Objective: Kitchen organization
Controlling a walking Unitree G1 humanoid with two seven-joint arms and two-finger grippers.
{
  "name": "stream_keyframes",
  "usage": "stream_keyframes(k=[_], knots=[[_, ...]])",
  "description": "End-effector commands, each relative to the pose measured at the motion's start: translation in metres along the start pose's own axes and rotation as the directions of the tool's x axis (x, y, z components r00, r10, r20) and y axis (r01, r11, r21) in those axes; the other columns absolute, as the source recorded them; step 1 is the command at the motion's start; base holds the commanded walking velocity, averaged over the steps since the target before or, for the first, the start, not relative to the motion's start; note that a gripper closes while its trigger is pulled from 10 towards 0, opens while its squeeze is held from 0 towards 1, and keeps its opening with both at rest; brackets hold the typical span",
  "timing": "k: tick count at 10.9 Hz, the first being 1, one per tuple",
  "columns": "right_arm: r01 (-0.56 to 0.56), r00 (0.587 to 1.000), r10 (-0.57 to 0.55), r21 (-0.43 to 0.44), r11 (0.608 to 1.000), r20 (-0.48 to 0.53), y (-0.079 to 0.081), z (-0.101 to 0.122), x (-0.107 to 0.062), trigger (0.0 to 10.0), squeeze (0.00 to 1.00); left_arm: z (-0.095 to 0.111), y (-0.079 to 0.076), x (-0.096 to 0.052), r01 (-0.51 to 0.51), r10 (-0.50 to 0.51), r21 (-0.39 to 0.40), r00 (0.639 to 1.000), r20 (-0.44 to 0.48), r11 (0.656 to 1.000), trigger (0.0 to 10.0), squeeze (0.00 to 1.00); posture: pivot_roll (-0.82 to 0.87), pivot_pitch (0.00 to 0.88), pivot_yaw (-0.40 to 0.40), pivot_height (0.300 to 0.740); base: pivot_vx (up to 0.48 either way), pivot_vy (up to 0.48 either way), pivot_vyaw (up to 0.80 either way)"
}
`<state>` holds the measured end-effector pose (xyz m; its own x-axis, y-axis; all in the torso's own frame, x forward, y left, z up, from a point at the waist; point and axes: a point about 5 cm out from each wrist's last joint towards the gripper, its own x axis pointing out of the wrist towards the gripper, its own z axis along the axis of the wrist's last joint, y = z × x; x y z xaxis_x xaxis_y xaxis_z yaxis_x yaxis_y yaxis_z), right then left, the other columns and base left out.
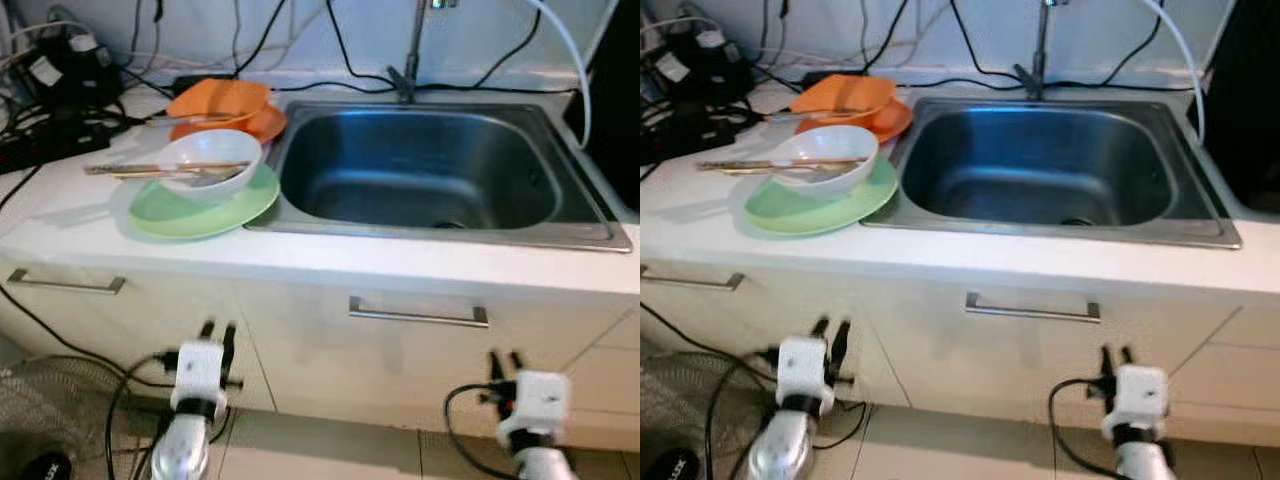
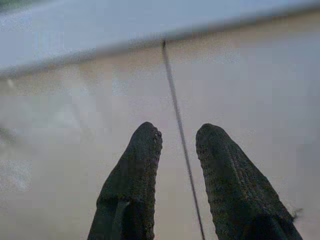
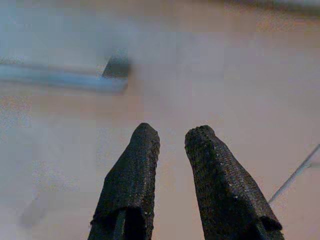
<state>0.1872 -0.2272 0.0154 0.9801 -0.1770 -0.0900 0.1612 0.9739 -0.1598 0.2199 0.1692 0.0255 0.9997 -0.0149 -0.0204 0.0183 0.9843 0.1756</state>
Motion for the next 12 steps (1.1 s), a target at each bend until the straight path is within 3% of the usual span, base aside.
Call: stream_keyframes(k=[1, 4, 5, 7, 11, 12], knots=[[0.006, 0.998, -0.004, -0.026, 1.0, 0.058, 0.003, 0.02, 0.005, 10.0, 0.0, 0.017, 0.0, 0.01, -0.008, 0.008, 0.011, 0.999, 0.046, 1.0, 10.0, 0.0, 0.03, 0.029, 0.072, 0.74, 0.0, 0.0, 0.0], [0.031, 0.975, -0.028, -0.011, 0.999, 0.22, 0.007, 0.075, 0.022, 10.0, 0.0, 0.061, 0.0, 0.025, -0.03, 0.031, -0.008, 0.983, 0.184, 1.0, 10.0, 0.0, 0.03, 0.031, 0.073, 0.74, 0.0, 0.0, 0.0], [0.022, 0.965, -0.023, 0.005, 1.0, 0.261, 0.011, 0.092, 0.029, 10.0, 0.0, 0.066, 0.0, 0.027, -0.028, 0.031, -0.014, 0.976, 0.215, 1.0, 10.0, 0.0, 0.03, 0.031, 0.069, 0.74, 0.0, 0.0, 0.0], [-0.025, 0.944, 0.011, 0.037, 0.999, 0.328, 0.026, 0.123, 0.042, 10.0, 0.0, 0.104, 0.0, 0.034, -0.037, 0.046, -0.035, 0.95, 0.31, 0.999, 10.0, 0.0, 0.05, 0.029, 0.061, 0.74, 0.0, 0.0, 0.0], [-0.064, 0.936, 0.039, 0.059, 0.996, 0.35, 0.04, 0.143, 0.047, 10.0, 0.0, 0.123, -0.005, 0.037, -0.03, 0.039, -0.035, 0.948, 0.316, 0.999, 10.0, 0.0, 0.06, 0.02, 0.061, 0.74, 0.0, 0.0, 0.0], [-0.105, 0.929, 0.073, 0.069, 0.992, 0.363, 0.05, 0.148, 0.052, 10.0, 0.0, 0.125, -0.007, 0.037, -0.031, 0.044, -0.046, 0.947, 0.317, 0.998, 10.0, 0.0, 0.06, 0.016, 0.063, 0.74, 0.0, 0.0, 0.0]])
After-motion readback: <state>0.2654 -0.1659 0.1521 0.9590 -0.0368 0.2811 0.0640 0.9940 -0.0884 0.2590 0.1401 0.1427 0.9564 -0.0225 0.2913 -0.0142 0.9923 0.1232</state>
